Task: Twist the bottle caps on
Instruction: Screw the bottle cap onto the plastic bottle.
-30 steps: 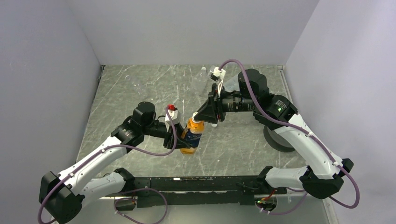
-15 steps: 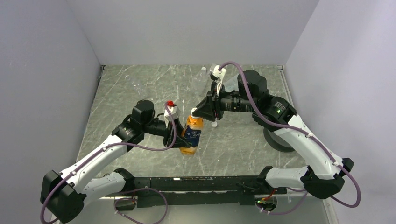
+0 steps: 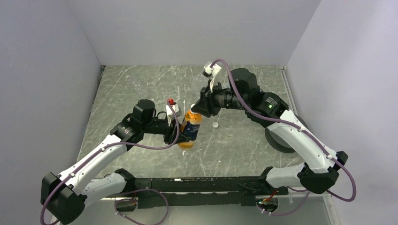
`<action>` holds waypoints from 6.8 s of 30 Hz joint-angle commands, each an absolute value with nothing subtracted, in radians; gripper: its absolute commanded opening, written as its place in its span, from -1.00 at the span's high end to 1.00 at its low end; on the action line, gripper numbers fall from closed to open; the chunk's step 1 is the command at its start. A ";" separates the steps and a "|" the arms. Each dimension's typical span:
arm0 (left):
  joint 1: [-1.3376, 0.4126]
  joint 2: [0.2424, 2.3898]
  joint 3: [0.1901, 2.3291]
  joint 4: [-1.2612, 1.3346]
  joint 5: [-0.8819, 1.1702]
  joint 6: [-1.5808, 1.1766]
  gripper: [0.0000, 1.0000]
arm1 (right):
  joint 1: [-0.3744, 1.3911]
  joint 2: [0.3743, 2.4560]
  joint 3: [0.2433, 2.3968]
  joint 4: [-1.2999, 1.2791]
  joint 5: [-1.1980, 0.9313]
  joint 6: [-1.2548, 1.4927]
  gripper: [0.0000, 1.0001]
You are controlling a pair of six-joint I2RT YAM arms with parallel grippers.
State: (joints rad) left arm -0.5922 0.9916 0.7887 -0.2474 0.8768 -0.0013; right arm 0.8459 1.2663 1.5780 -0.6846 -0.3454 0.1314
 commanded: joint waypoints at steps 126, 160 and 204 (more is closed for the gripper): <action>-0.592 1.073 0.955 0.109 0.438 -0.153 1.00 | 0.990 1.375 1.648 -0.718 0.288 0.461 1.00; -0.600 1.085 1.040 -0.052 0.383 -0.168 1.00 | 1.106 1.655 1.992 -0.946 0.706 0.519 0.50; -0.594 0.999 0.851 -0.178 1.135 0.012 1.00 | 0.634 1.152 1.463 -0.316 -0.891 0.359 -0.84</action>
State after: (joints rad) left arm -0.5980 0.9974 0.8509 -0.2085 1.0641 -0.0002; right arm 0.6407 1.1316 1.4738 -0.4904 -0.6846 0.3012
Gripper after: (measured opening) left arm 0.430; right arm 0.927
